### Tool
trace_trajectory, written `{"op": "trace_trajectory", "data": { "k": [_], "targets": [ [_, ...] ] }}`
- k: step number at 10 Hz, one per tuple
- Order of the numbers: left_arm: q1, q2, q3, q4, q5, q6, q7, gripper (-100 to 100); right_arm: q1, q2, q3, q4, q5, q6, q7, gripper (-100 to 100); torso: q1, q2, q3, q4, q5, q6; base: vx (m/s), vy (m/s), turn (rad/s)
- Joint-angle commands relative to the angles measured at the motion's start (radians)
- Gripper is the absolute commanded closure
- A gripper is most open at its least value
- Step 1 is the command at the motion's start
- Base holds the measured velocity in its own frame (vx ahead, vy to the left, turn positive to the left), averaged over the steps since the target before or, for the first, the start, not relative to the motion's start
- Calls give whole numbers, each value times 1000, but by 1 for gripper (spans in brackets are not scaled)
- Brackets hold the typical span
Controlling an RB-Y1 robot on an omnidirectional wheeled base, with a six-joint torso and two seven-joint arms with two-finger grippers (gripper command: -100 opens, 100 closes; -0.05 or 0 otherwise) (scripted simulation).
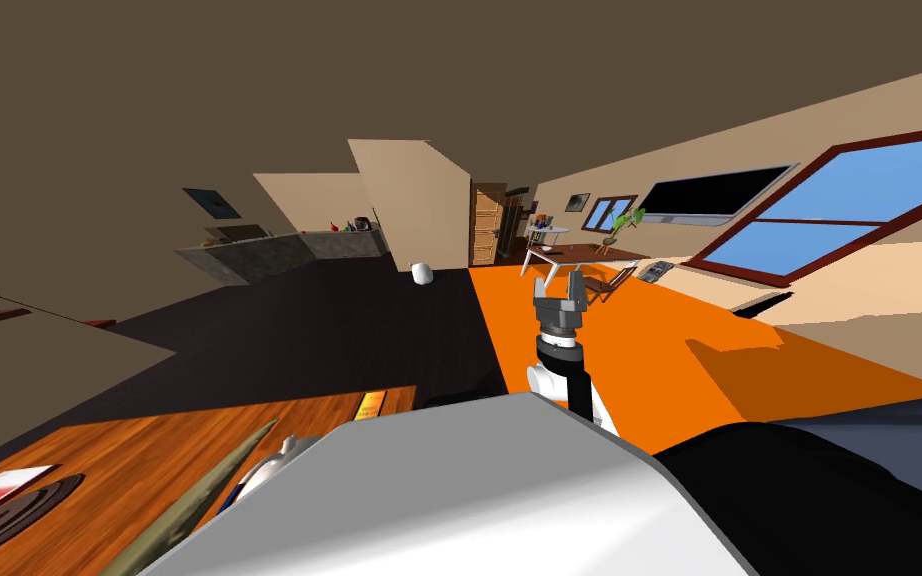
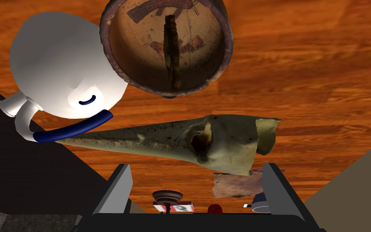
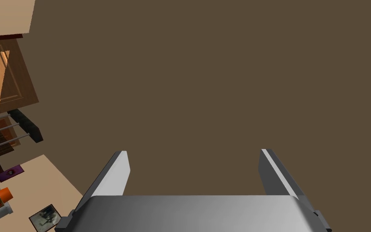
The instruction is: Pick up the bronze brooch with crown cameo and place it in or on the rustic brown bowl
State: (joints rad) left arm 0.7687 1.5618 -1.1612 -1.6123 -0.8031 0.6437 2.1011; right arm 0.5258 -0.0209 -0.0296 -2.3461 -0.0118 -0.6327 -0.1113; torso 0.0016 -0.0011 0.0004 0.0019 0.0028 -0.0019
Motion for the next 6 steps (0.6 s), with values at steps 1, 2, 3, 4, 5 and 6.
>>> {"op": "trace_trajectory", "data": {
  "k": [1, 2, 3, 4, 5, 6],
  "targets": [
    [0, 0, 0, 0, 0, 0, 0, -100, 0, 0, 0, 0, 0, 0, 0, 0, 0, 0, 0, 0, 0, 0, 0, 0, 0],
    [0, 0, 0, 0, 0, 0, 0, -100, 0, 0, 0, 0, 0, 0, 0, 0, 0, 0, 0, 0, 0, 0, 0, 0, 0],
    [21, -17, -32, -6, -20, 46, 29, -100, 0, 0, 0, 0, 0, 0, 0, 0, 0, 0, 0, 0, 0, 0, 30, 14, -133],
    [21, -17, -32, -6, -20, 46, 29, -100, 0, 0, 0, 0, 0, 0, 0, 0, 1, -1, -1, 0, 0, 0, 35, 33, -69],
    [42, -33, -63, -13, -39, 85, 58, -100, 0, 0, 0, 0, 0, 0, 0, 0, 2, -2, -1, 0, 0, 0, 34, 43, -215],
    [42, -33, -63, -13, -39, 92, 58, -100, 0, 0, 0, 0, 0, 0, 0, 0, 3, -2, -1, 0, 1, 0, 18, 9, 27]
  ]
}}
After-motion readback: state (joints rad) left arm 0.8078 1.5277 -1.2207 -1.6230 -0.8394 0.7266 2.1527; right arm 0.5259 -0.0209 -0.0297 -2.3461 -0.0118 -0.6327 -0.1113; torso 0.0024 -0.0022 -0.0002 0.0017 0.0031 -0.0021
